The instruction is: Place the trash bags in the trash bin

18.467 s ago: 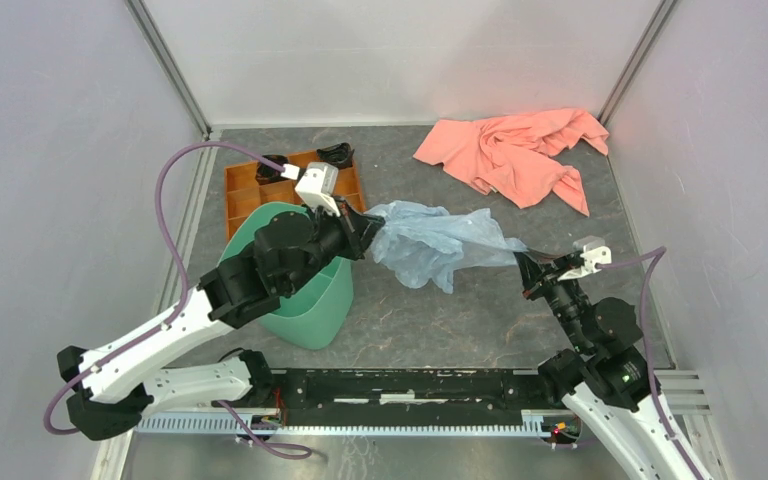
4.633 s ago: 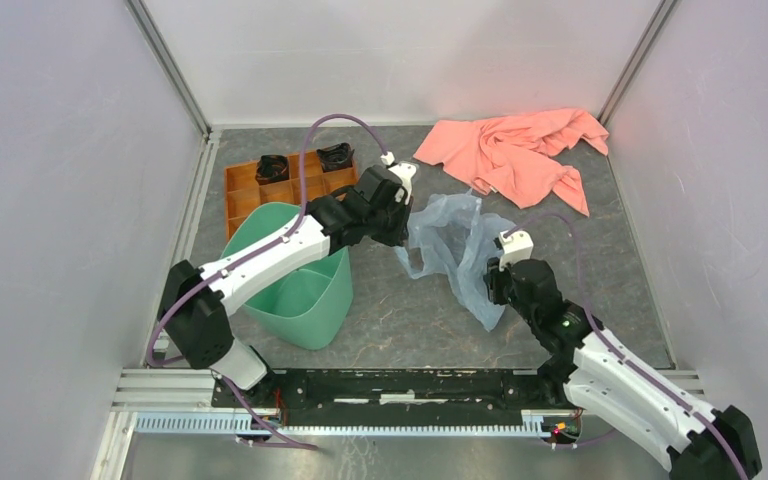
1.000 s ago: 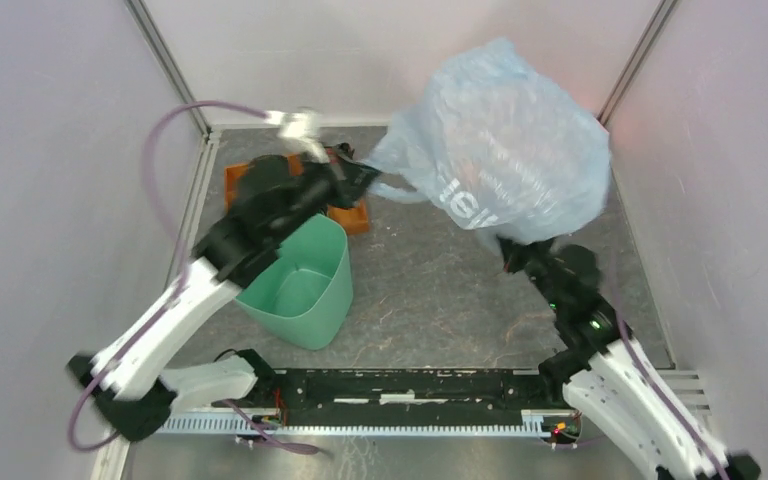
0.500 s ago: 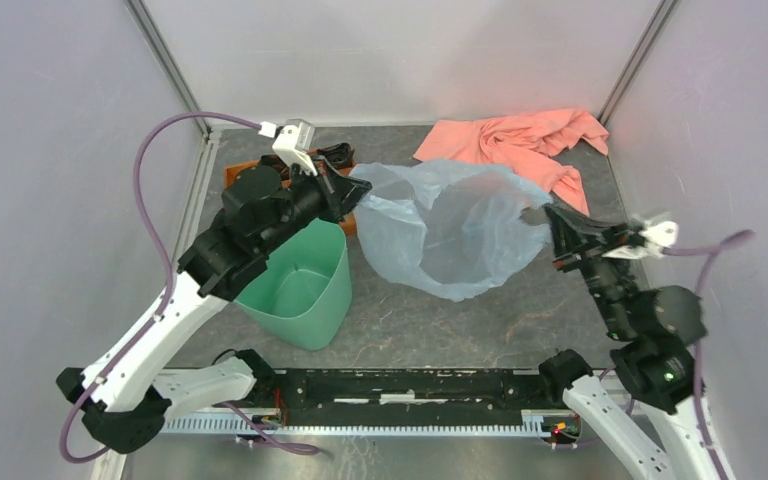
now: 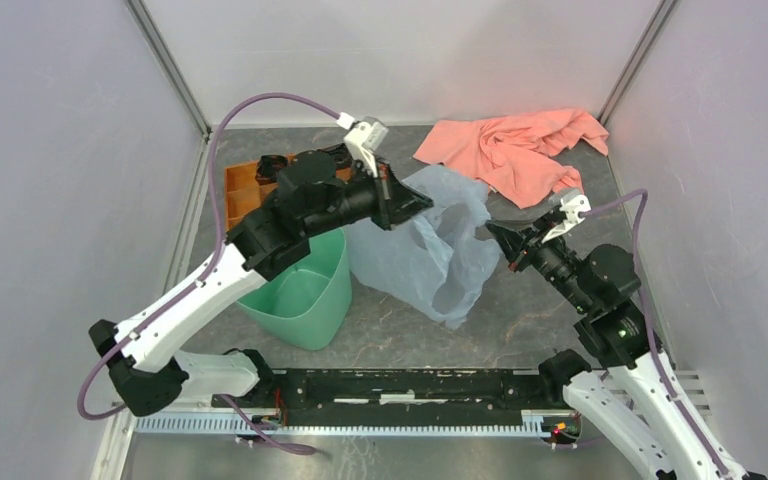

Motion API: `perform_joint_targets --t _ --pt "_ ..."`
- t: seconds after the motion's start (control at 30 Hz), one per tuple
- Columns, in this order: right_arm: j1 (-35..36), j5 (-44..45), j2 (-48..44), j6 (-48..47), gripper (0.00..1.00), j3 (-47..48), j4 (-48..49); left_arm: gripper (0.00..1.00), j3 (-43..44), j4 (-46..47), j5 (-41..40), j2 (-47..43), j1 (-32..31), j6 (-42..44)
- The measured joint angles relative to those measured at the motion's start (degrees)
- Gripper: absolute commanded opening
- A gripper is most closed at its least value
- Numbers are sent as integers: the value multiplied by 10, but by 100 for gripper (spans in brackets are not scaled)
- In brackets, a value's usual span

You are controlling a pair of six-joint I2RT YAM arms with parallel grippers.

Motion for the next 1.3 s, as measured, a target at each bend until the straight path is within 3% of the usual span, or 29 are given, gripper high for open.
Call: perform_joint_targets --t 0.17,0.43,0.63,0.93,1.07,1.17,1.3 --pt "0 -113 9 81 6 -37 121 2 20 36 10 40 -51 -6" --pt "0 -131 -26 177 8 -107 187 2 18 5 -30 78 -49 -6" --pt "0 -145 -12 223 23 -140 219 2 18 4 -36 89 -49 -7" --pt "0 -154 -10 237 66 -142 237 2 14 4 -36 115 -49 -15" --pt "0 -152 -12 232 80 -143 232 2 12 5 -36 125 -49 -24" --pt "0 -145 -12 222 88 -144 221 2 12 5 -35 129 -49 -32" --pt "5 -129 -9 205 91 -144 209 2 12 8 -35 132 -49 -45"
